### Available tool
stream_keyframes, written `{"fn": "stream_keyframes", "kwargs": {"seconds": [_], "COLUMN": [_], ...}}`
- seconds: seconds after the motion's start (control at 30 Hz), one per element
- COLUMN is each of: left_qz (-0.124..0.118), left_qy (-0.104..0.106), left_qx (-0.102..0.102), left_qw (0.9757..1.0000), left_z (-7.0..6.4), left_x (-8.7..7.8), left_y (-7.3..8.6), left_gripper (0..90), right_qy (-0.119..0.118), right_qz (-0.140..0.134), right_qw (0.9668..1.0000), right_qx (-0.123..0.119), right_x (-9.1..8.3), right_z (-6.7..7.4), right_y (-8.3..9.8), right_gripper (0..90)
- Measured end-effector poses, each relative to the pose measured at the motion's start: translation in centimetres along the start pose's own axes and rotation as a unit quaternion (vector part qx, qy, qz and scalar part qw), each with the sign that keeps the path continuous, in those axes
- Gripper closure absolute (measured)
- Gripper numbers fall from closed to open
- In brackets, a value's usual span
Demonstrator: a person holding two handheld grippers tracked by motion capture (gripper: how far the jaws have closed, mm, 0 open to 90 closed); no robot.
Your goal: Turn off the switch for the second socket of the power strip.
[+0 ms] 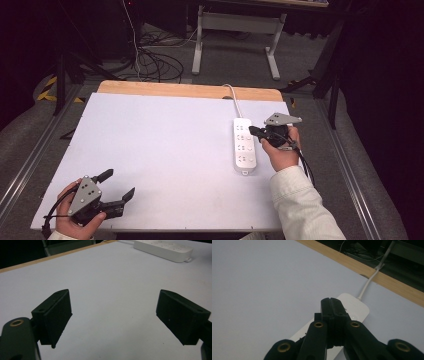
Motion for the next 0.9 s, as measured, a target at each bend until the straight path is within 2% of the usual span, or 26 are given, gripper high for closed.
{"fn": "stream_keyframes", "kwargs": {"seconds": [0.23, 0.33, 0.37, 0.43, 0.53, 0.73, 0.9], "left_qz": [0.000, 0.001, 0.002, 0.003, 0.003, 0.003, 0.000], "left_qy": [-0.001, -0.002, -0.002, -0.001, -0.001, -0.001, 0.001], "left_qx": [0.001, 0.005, 0.000, 0.002, 0.001, -0.004, -0.014], "left_qw": [1.0000, 1.0000, 1.0000, 1.0000, 1.0000, 1.0000, 0.9999], "left_z": [0.0, 0.1, 0.0, 0.1, 0.1, 0.1, 0.1], "left_x": [0.1, 0.1, 0.1, 0.1, 0.2, 0.1, 0.0], "left_y": [0.0, 0.0, 0.0, 0.1, 0.1, 0.1, -0.1], "left_gripper": [14.0, 14.0, 14.0, 14.0, 13.6, 13.3, 13.2], "right_qy": [-0.002, -0.009, -0.014, -0.023, -0.027, -0.037, -0.044], "right_qz": [-0.004, -0.006, -0.008, -0.016, -0.023, -0.031, -0.036], "right_qw": [1.0000, 0.9999, 0.9999, 0.9996, 0.9993, 0.9988, 0.9983], "right_qx": [-0.002, -0.001, -0.001, -0.003, -0.010, -0.013, -0.015], "right_x": [-0.5, -0.7, -0.7, -0.9, -1.2, -2.5, -3.5], "right_z": [0.2, 0.4, 0.5, 0.9, 1.4, 2.5, 3.6], "right_y": [-0.2, -0.2, -0.3, -0.5, -0.8, -1.1, -0.8], "right_gripper": [90.0, 90.0, 90.0, 83.1, 76.5, 57.2, 43.1]}}
Point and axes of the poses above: each handheld gripper's, and its own axes: x roughly forward along the jaws, y roughly out of its underside, z roughly to its left, the point moved 7 cm from there along x, roughly forward along the jaws, and after that the axes turned 7 degrees about -y, right-handed, at the moved point
